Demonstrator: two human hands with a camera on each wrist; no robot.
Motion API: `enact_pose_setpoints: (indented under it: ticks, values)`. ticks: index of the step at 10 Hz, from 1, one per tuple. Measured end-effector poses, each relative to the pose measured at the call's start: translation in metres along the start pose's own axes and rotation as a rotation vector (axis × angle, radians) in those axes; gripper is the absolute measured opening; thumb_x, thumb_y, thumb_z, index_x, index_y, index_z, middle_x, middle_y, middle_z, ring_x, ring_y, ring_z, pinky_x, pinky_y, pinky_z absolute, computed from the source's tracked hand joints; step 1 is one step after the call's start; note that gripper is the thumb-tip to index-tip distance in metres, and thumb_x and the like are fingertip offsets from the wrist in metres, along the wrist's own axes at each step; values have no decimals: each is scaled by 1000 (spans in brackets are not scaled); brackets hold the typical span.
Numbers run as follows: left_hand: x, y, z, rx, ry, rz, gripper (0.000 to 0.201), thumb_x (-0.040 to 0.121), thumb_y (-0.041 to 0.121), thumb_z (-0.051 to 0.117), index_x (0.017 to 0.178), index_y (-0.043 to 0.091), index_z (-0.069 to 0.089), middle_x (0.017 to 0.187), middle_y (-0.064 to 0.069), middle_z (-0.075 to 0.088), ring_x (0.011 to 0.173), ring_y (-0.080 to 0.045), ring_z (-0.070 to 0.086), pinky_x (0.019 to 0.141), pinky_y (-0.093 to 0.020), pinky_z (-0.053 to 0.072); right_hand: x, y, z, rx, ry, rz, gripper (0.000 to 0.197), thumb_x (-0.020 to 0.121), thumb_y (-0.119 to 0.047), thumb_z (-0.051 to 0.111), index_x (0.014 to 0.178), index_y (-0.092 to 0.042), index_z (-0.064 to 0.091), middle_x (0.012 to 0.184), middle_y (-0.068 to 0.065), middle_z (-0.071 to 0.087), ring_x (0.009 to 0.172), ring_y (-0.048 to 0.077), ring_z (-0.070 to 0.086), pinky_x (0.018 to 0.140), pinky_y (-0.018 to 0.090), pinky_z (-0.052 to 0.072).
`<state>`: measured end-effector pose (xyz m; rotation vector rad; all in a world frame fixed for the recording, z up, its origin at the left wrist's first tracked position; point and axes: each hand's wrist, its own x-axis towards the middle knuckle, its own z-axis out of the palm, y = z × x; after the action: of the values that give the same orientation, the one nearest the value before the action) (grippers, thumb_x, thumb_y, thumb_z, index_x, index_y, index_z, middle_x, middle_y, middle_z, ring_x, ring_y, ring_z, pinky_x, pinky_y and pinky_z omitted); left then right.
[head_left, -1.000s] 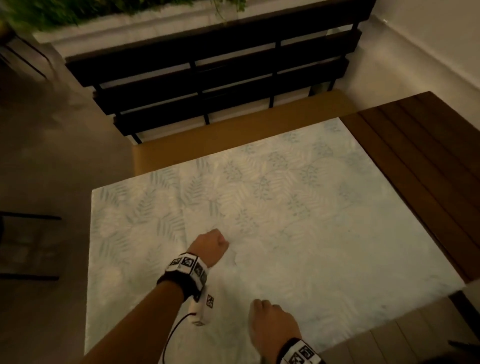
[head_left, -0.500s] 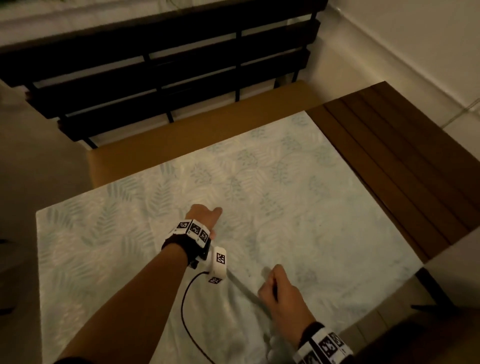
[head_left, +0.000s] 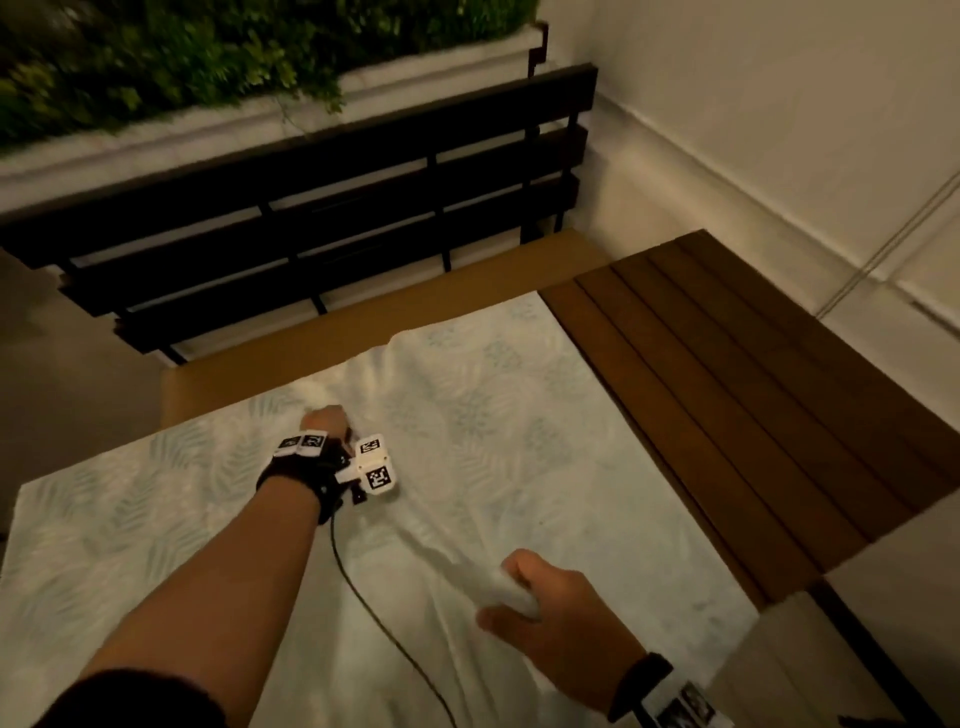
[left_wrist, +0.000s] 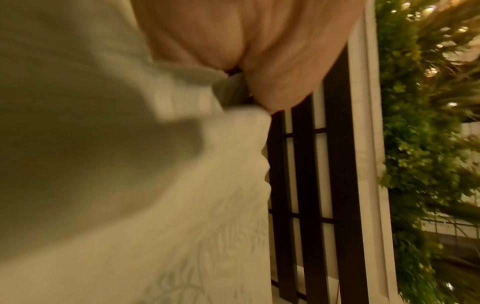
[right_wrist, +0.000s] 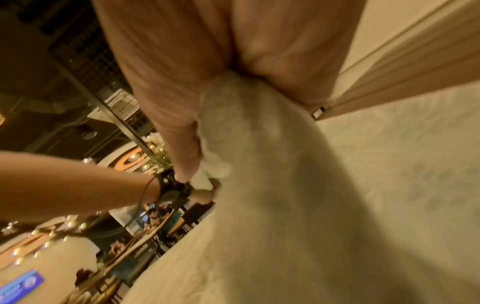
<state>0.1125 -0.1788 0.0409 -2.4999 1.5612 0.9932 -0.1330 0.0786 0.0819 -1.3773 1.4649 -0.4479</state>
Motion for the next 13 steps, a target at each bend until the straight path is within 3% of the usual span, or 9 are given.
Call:
enact_pose_setpoints:
  ticks: [2, 4, 6, 8, 9, 10, 11, 12, 13]
  values:
    - [-19, 101, 12, -322, 284, 34, 48, 90, 1, 54, 137, 4, 44, 131, -28, 54, 117, -43, 55, 89, -44, 49, -4, 70, -94, -222, 25, 57, 24, 96, -50, 52, 106, -27, 52, 95, 4, 69, 79, 19, 65, 68, 31, 52]
    - [-32, 179, 28, -737, 357, 0, 46, 92, 36, 46, 133, 13, 47, 119, -11, 59, 103, -33, 59, 89, -42, 47, 2, 129, -195, -366, 34, 168, 9, 100, -37, 53, 98, -29, 55, 95, -2, 68, 85, 16, 66, 79, 36, 59]
    - [-10, 256, 34, -371, 382, 16, 70, 93, 31, 60, 146, -3, 29, 148, -23, 39, 136, -36, 41, 108, -39, 37, -7, 155, -266, -361, 135, 214, 24, 100, -42, 55, 79, -38, 44, 76, -13, 55, 66, 1, 54, 62, 17, 50]
    - [-2, 344, 58, -93, 421, 49, 50, 103, 17, 36, 146, -8, 28, 149, -26, 34, 137, -38, 35, 111, -41, 30, -108, 186, -387, -468, -178, 349, 81, 75, -84, 43, 139, -35, 48, 136, -9, 61, 126, 13, 57, 102, 25, 44]
    - [10, 410, 88, -115, 437, 161, 42, 102, 11, 33, 139, -8, 41, 137, -28, 48, 126, -40, 47, 102, -44, 39, 220, 291, -316, -533, -27, 303, 78, 88, -71, 57, 151, -53, 15, 146, -32, 28, 141, 17, 39, 124, 31, 18]
    - [7, 484, 120, -234, 417, 261, 36, 102, 15, 36, 123, -7, 56, 124, -28, 59, 115, -42, 55, 96, -44, 43, 290, 341, -325, -472, -10, 264, 74, 81, -70, 67, 142, -62, 25, 143, -25, 42, 135, 27, 48, 127, 40, 11]
    - [9, 554, 169, -205, 361, 322, 36, 103, 26, 32, 114, 5, 59, 104, -21, 65, 100, -37, 62, 77, -38, 48, 59, 320, -472, -497, 59, 298, 63, 85, -83, 34, 85, -33, 72, 77, -24, 71, 93, 2, 69, 80, 10, 45]
    - [6, 616, 221, -183, 333, 446, 39, 101, 38, 29, 115, 17, 59, 106, -12, 67, 98, -33, 64, 80, -34, 51, 26, 346, -549, -202, 122, 534, 69, 75, -87, 18, 54, -34, 58, 49, -19, 60, 62, -1, 65, 64, 8, 45]
    - [-5, 669, 266, -77, 282, 549, 36, 103, 30, 33, 125, 17, 59, 121, -15, 66, 109, -34, 62, 92, -37, 48, 44, 385, -579, -306, 72, 422, 35, 88, -71, 30, 80, -47, 54, 67, -14, 61, 80, 9, 67, 76, 17, 49]
